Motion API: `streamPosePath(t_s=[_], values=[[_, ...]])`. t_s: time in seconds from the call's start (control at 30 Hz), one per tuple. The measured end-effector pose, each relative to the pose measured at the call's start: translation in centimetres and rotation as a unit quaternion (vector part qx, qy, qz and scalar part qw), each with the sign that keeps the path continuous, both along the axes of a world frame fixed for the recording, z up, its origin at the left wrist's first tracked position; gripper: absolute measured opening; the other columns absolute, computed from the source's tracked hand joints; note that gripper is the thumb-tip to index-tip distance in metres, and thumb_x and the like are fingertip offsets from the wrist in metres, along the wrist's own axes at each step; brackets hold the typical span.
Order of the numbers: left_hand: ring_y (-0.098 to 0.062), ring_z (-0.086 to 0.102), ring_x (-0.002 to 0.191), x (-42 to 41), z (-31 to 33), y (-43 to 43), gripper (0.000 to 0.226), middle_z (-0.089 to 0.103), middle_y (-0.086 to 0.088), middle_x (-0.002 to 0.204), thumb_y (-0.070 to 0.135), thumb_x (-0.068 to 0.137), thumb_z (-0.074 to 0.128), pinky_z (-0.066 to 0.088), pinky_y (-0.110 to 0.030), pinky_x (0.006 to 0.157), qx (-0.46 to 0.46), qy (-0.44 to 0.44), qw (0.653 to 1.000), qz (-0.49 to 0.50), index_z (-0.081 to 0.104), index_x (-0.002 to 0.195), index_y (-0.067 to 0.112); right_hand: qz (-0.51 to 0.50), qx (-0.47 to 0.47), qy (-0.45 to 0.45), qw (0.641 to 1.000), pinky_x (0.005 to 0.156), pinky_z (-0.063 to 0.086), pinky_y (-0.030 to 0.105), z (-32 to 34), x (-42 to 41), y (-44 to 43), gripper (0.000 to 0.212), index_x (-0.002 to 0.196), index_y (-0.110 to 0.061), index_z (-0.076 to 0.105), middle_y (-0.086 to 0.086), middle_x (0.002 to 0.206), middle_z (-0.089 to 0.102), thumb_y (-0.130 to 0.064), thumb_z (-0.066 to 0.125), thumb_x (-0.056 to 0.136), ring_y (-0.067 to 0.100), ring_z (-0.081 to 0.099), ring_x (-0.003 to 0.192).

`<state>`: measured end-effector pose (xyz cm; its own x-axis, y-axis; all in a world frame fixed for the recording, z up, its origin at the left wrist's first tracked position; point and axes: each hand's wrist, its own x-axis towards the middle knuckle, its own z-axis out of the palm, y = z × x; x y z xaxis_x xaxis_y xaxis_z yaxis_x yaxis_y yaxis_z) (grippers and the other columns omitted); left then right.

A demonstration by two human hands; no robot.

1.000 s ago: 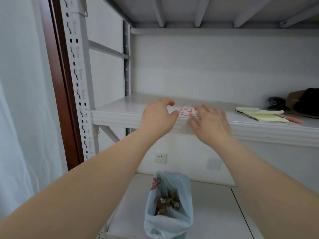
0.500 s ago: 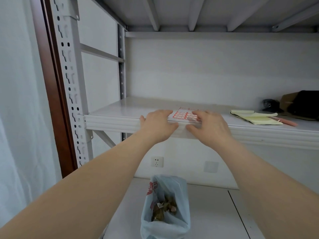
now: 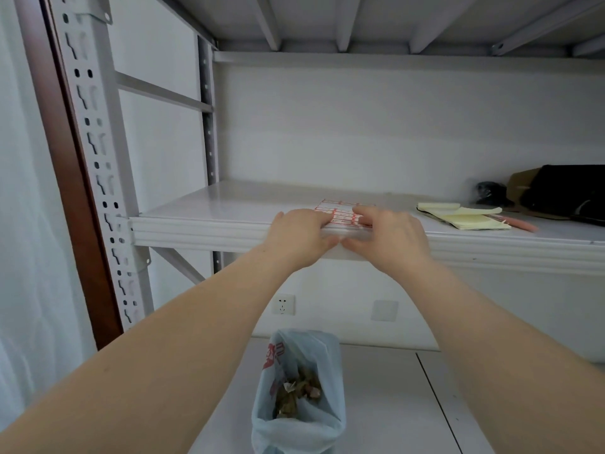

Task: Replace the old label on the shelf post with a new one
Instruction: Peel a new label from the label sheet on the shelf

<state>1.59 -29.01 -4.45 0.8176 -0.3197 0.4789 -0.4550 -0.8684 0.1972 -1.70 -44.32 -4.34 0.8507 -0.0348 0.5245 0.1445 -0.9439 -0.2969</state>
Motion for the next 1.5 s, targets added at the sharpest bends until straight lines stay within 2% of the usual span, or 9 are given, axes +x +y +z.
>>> streamPosePath(t_s=[0.3, 0.43, 0.53, 0.73, 0.87, 1.03, 1.2, 1.37, 1.5], values=[[-0.025, 0.059, 0.096, 0.5, -0.3, -0.2, 0.031, 0.066, 0.0, 0.095, 0.042, 0.087, 0.055, 0.033, -0.029, 0.066, -0.022, -0.084, 0.996, -0.001, 0.06, 0.113, 0.027, 0.03, 0.086, -0.072, 0.993, 0.089, 0.048, 0.035, -0.2, 0.0, 0.2, 0.034, 0.118, -0.023, 0.069, 0.002, 0.111, 0.078, -0.017, 0.066, 0.084, 0.026, 0.066, 0.109], [-0.026, 0.055, 0.104, 0.1, -0.1, -0.7, 0.041, 0.059, -0.004, 0.111, 0.043, 0.091, 0.051, 0.042, -0.034, 0.077, -0.043, -0.093, 0.995, 0.016, 0.053, 0.13, 0.03, 0.038, 0.131, -0.105, 0.985, 0.084, 0.051, 0.039, -0.5, 0.0, 0.2, 0.027, 0.106, -0.019, 0.072, 0.005, 0.101, 0.08, -0.008, 0.058, 0.087, 0.031, 0.069, 0.098], [-0.027, 0.049, 0.108, -0.1, -0.1, -0.8, 0.031, 0.053, -0.005, 0.115, 0.033, 0.095, 0.046, 0.036, -0.03, 0.076, -0.001, -0.128, 0.992, 0.014, 0.061, 0.121, 0.027, 0.076, 0.228, -0.082, 0.967, 0.075, 0.052, 0.034, -0.3, -0.4, 0.1, 0.024, 0.095, -0.021, 0.072, 0.0, 0.086, 0.079, -0.005, 0.059, 0.082, 0.022, 0.068, 0.08], [-0.029, 0.062, 0.076, -1.6, -1.1, 0.6, 0.027, 0.067, -0.006, 0.088, 0.017, 0.088, 0.048, 0.038, -0.027, 0.048, -0.021, -0.259, 0.965, -0.028, 0.073, 0.097, 0.015, -0.014, 0.38, -0.082, 0.921, 0.08, 0.056, 0.043, 0.0, -0.7, 0.2, 0.01, 0.077, -0.02, 0.063, 0.004, 0.076, 0.067, -0.026, 0.059, 0.084, 0.03, 0.065, 0.082], [-0.028, 0.068, 0.077, -2.0, -2.2, 2.3, 0.033, 0.073, -0.004, 0.095, 0.023, 0.086, 0.044, 0.053, -0.033, 0.045, 0.013, -0.32, 0.943, -0.084, 0.073, 0.1, 0.016, 0.034, 0.546, 0.045, 0.836, 0.061, 0.061, 0.037, -0.1, -0.8, 1.4, 0.03, 0.115, -0.01, 0.06, 0.015, 0.102, 0.069, -0.022, 0.064, 0.088, 0.028, 0.068, 0.069], [-0.027, 0.07, 0.093, -2.5, -2.9, 4.6, 0.034, 0.072, -0.004, 0.11, 0.03, 0.089, 0.046, 0.059, -0.038, 0.06, 0.115, -0.31, 0.931, -0.153, 0.071, 0.109, 0.019, 0.102, 0.641, 0.049, 0.759, 0.071, 0.058, 0.036, -0.6, -0.7, 2.5, 0.085, 0.151, -0.028, 0.027, 0.013, 0.137, 0.057, 0.007, 0.064, 0.083, 0.029, 0.069, 0.098], [-0.015, 0.042, 0.132, -4.1, -1.5, 4.7, 0.071, 0.048, 0.008, 0.144, 0.067, 0.082, 0.022, 0.04, -0.037, 0.105, 0.074, -0.107, 0.989, -0.067, 0.048, 0.137, 0.03, 0.147, 0.677, 0.08, 0.716, 0.085, 0.058, 0.051, -0.6, -1.3, 3.4, 0.083, 0.148, -0.026, 0.03, 0.017, 0.124, 0.065, 0.016, 0.055, 0.081, 0.031, 0.07, 0.087], [-0.02, 0.051, 0.12, -4.1, 0.7, 3.5, 0.037, 0.061, 0.001, 0.128, 0.035, 0.092, 0.052, 0.04, -0.033, 0.099, -0.099, -0.11, 0.989, -0.002, 0.059, 0.126, 0.02, 0.193, 0.701, 0.094, 0.68, 0.069, 0.059, 0.047, -0.4, -1.6, 4.3, 0.085, 0.147, -0.032, 0.029, 0.015, 0.111, 0.067, 0.015, 0.052, 0.08, 0.032, 0.07, 0.079], [-0.021, 0.054, 0.1, -4.3, 0.8, 2.9, 0.03, 0.061, -0.006, 0.107, 0.036, 0.091, 0.054, 0.04, -0.029, 0.08, -0.16, -0.084, 0.983, 0.022, 0.07, 0.107, 0.017, 0.213, 0.725, 0.149, 0.637, 0.078, 0.06, 0.055, -0.5, -1.5, 4.9, 0.05, 0.131, -0.006, 0.054, 0.018, 0.11, 0.072, 0.005, 0.052, 0.082, 0.039, 0.072, 0.089]])
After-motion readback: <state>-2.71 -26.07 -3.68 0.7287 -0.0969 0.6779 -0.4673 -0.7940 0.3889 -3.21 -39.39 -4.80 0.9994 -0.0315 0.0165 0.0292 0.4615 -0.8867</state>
